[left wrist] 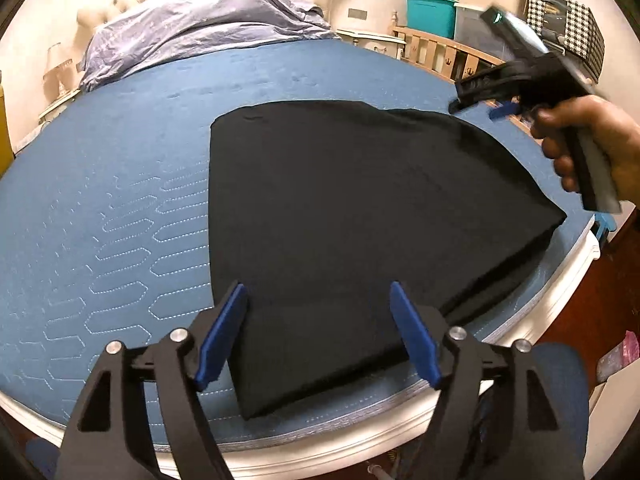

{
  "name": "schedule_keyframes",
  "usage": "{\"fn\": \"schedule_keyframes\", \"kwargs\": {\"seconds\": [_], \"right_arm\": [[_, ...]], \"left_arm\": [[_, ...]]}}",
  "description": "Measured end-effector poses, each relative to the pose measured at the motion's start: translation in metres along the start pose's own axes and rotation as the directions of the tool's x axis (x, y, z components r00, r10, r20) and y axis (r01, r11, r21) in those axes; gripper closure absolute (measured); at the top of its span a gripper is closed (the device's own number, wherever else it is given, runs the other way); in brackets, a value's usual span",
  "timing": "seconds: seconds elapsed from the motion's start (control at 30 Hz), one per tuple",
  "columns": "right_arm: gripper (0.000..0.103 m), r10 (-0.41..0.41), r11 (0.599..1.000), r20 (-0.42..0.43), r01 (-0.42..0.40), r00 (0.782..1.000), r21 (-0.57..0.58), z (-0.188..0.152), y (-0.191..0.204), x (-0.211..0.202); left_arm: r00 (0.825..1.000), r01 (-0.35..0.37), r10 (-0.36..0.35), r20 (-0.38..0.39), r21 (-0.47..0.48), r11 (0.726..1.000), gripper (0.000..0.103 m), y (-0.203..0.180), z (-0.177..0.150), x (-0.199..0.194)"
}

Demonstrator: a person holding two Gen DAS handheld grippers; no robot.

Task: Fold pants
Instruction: 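Open both grippers and release the folded trousers onto the mattress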

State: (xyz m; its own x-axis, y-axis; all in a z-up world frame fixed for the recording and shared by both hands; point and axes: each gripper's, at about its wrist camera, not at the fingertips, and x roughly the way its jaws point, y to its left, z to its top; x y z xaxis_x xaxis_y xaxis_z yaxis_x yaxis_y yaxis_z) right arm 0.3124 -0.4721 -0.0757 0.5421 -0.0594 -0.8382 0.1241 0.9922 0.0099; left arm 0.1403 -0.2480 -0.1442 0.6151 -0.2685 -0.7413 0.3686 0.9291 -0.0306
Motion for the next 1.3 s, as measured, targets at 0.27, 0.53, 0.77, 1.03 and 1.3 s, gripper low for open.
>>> {"fn": "schedule_keyframes", "kwargs": {"seconds": [0.27,0.53,0.77,1.03,1.3], "right_arm": [[0.021,-0.048,0.989,-0.032,0.043,0.998,-0.144,0.007,0.040,0.036],[0.018,0.050,0.999,0.078,-0.049,0.996,-0.009,-0.039,-0.003,-0.057],[0.018,0.002,0.999,0.010,-0.002,1.000,0.038,-0.088,0.004,-0.044],[0.018,-0.008,0.998,-0.038,0.010,0.999,0.054,-0.100,0.008,-0.023],[0.018,-0.010,1.000,-0.022,0.011,1.000,0.029,-0.113,0.012,-0.029]], "left_arm": [[1.000,-0.011,0.011,-0.010,0.013,1.000,0.025,-0.003,-0.003,-0.008],[0.999,0.028,-0.025,0.048,-0.075,0.997,0.026,0.016,0.058,-0.003],[0.980,0.151,-0.144,-0.139,0.042,0.988,0.081,-0.029,0.152,0.088],[0.999,0.000,0.005,-0.045,0.122,0.993,0.069,-0.063,0.196,0.120],[0.995,-0.056,0.052,-0.084,-0.039,0.998,0.042,-0.013,0.074,0.014]]}}
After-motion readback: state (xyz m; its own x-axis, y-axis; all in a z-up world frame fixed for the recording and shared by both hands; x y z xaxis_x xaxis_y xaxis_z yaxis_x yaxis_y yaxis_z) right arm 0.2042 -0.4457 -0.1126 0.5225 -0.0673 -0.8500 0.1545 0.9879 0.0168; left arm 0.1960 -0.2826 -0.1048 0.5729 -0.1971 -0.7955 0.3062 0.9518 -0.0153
